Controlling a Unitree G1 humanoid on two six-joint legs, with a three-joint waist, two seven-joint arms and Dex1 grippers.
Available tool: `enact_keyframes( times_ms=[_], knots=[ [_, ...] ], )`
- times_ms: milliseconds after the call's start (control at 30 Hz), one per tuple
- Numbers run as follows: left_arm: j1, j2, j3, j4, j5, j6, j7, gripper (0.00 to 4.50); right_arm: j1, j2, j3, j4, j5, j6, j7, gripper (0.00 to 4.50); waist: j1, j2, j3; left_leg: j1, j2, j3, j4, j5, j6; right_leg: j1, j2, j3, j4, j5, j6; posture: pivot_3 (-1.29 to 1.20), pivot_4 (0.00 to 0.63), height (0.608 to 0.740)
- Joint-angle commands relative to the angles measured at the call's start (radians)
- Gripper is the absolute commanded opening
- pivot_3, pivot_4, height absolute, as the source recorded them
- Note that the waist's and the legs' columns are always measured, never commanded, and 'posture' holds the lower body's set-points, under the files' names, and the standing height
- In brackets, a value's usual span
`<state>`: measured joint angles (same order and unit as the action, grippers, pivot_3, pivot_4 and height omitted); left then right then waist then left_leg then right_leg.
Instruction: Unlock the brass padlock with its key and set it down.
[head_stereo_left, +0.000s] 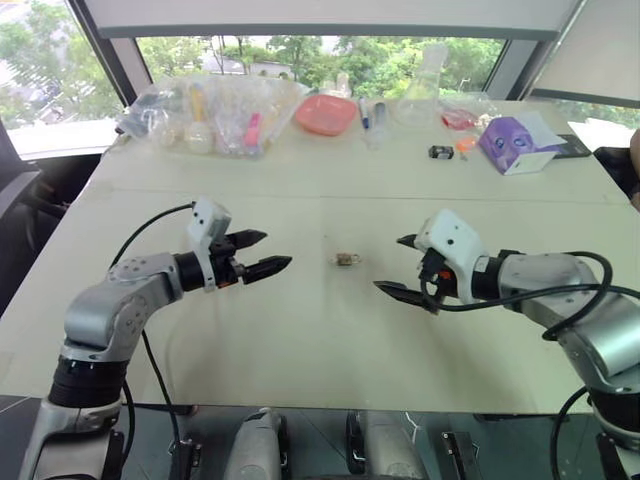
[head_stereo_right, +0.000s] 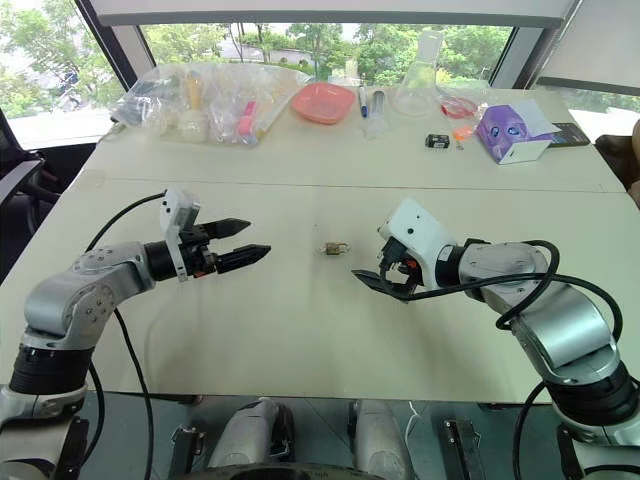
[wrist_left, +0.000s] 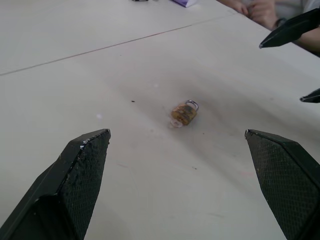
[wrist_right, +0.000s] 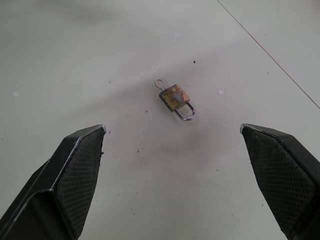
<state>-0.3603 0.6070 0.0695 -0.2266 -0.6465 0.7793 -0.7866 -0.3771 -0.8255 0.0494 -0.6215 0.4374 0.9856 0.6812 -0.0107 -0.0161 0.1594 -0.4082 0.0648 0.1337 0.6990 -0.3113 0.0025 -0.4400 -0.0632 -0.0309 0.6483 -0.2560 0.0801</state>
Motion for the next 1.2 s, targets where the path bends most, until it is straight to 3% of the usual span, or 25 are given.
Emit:
enact_keyframes(
  times_ms=[33,500,767,1033,1200],
  knots=[
    [-0.008,-0.001,0.031,-0.037,-0.031,0.003,-0.001,4.46,-0.010,-0.004,-0.012,-0.008,-0.005,-0.023,-0.003,4.50,0.000,0.000,0.000,0.000,0.000,0.000,0.000,0.000,0.000,0.000,0.000,0.000,0.000,0.000,0.000,0.00,0.150,0.733],
    [-0.027,0.031,0.040,-0.024,-0.031,0.005,-0.023,4.46,-0.004,-0.002,-0.021,-0.020,0.009,-0.020,-0.002,4.50,0.000,0.000,0.000,0.000,0.000,0.000,0.000,0.000,0.000,0.000,0.000,0.000,0.000,0.000,0.000,0.00,0.150,0.733],
    [-0.059,0.103,0.006,-0.006,-0.012,-0.010,-0.118,4.46,-0.052,0.007,0.002,0.029,-0.005,-0.026,-0.010,4.50,0.000,0.000,0.000,0.000,0.000,0.000,0.000,0.000,0.000,0.000,0.000,0.000,0.000,0.000,0.000,0.00,0.150,0.733],
    [-0.084,0.239,-0.089,-0.001,0.037,-0.031,-0.307,4.46,-0.268,0.132,0.253,0.377,-0.113,-0.084,0.060,4.50,-0.003,0.000,0.000,0.000,0.000,0.001,-0.001,0.001,-0.001,-0.001,0.001,0.000,0.000,0.000,0.000,0.00,0.150,0.733],
    [-0.080,0.231,-0.081,-0.008,0.041,-0.040,-0.298,4.46,-0.412,0.241,0.370,0.671,-0.213,-0.254,0.160,4.50,-0.002,0.001,0.000,-0.001,0.000,0.002,0.000,0.002,-0.004,-0.002,0.000,0.000,0.000,0.000,0.000,0.00,0.150,0.733]
  ],
)
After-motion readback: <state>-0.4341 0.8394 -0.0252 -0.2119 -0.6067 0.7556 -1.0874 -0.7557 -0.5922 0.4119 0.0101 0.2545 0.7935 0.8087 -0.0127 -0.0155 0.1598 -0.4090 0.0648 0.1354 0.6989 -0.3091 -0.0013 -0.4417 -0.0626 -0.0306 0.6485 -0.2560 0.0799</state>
